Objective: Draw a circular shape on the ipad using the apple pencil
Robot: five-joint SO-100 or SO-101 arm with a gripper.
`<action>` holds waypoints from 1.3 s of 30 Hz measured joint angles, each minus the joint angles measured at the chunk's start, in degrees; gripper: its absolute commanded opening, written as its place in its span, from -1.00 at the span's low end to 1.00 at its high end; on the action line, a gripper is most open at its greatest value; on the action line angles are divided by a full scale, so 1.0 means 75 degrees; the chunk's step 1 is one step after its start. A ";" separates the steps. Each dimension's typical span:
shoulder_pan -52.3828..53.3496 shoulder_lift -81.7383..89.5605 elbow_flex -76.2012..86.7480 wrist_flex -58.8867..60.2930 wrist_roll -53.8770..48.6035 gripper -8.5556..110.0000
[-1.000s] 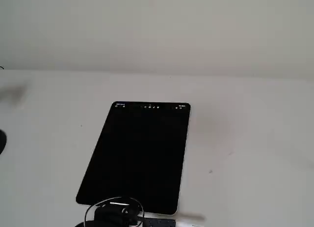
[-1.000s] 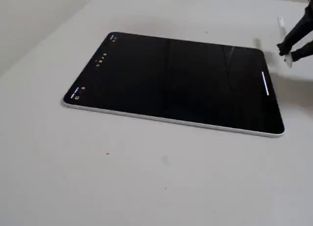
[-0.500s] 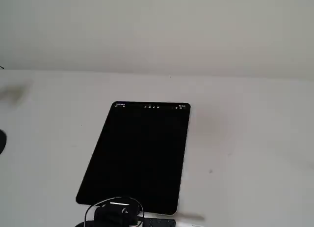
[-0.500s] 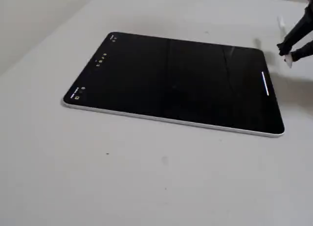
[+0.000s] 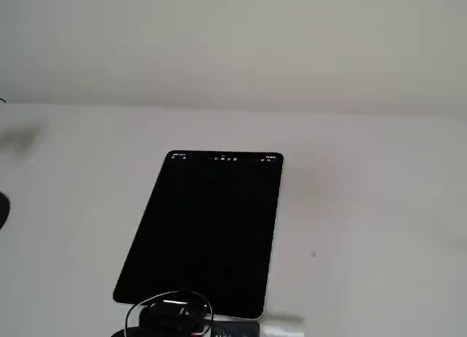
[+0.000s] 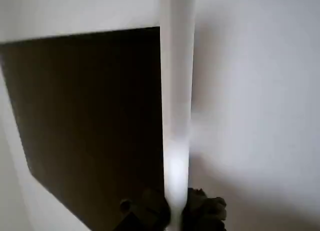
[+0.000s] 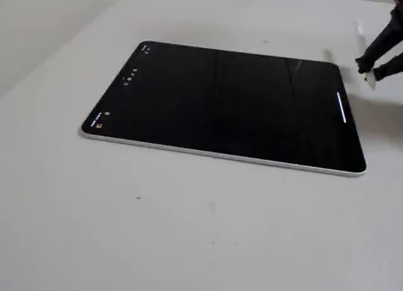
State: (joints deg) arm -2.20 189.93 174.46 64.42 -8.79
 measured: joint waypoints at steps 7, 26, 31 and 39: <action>-0.0340 0.0000 0.0035 -0.1875 -0.2426 -0.86; -0.1219 -0.8707 -0.0480 -1.4719 -0.7781 -0.86; -0.1219 -1.2867 -0.2168 -1.7520 -0.8227 -0.86; -0.1137 -1.6020 -0.4547 -1.8363 -0.8520 -0.86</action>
State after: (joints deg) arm -10.72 69.79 140.36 -73.30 -72.69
